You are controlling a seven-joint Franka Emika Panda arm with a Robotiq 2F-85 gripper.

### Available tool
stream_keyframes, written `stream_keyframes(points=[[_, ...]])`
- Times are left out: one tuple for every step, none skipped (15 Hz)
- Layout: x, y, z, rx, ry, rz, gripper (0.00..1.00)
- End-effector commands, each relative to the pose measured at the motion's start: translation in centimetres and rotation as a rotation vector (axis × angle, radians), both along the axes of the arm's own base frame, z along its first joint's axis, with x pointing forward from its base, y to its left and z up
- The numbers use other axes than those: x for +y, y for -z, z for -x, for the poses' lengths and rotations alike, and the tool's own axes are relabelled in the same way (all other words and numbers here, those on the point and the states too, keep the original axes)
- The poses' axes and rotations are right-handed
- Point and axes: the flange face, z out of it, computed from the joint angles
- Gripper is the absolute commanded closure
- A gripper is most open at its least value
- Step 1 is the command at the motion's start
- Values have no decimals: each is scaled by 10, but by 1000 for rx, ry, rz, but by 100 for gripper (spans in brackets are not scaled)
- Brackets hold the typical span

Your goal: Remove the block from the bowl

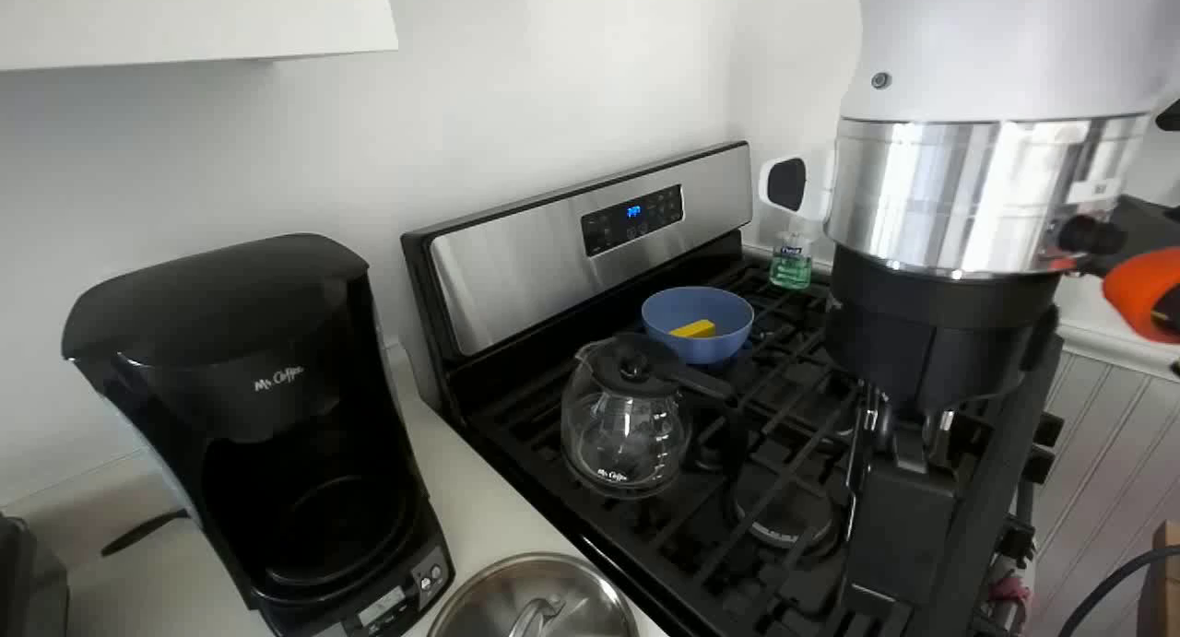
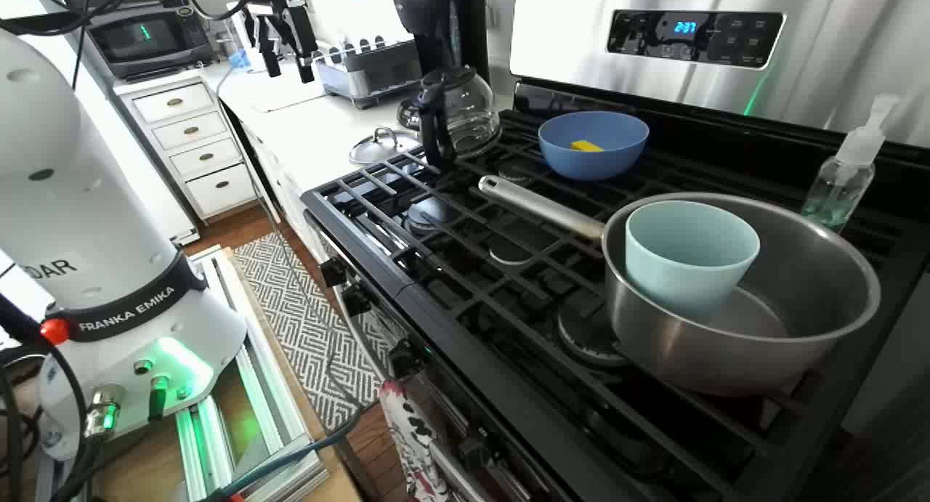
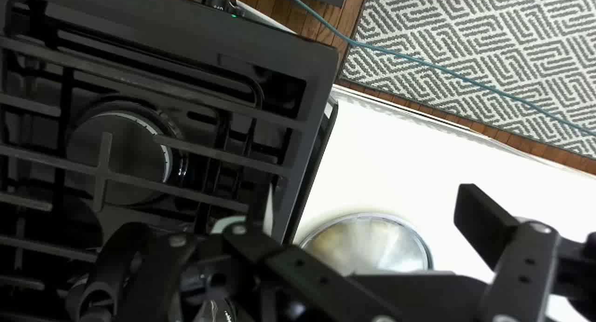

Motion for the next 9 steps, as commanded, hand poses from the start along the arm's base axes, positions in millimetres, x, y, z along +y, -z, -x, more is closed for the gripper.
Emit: stream_keyframes(points=[[0, -1, 0, 1, 0, 0, 0], [0, -1, 0, 1, 0, 0, 0], [0, -1, 0, 1, 0, 0, 0], [0, -1, 0, 1, 0, 0, 0], [-7, -9, -9, -27, 47, -22, 0], [-18, -19, -16, -66, 91, -29, 0], [-31, -30, -24, -98, 139, -44, 0], [-50, -40, -33, -126, 187, -56, 0], [-65, -49, -41, -151, 232, -66, 0]])
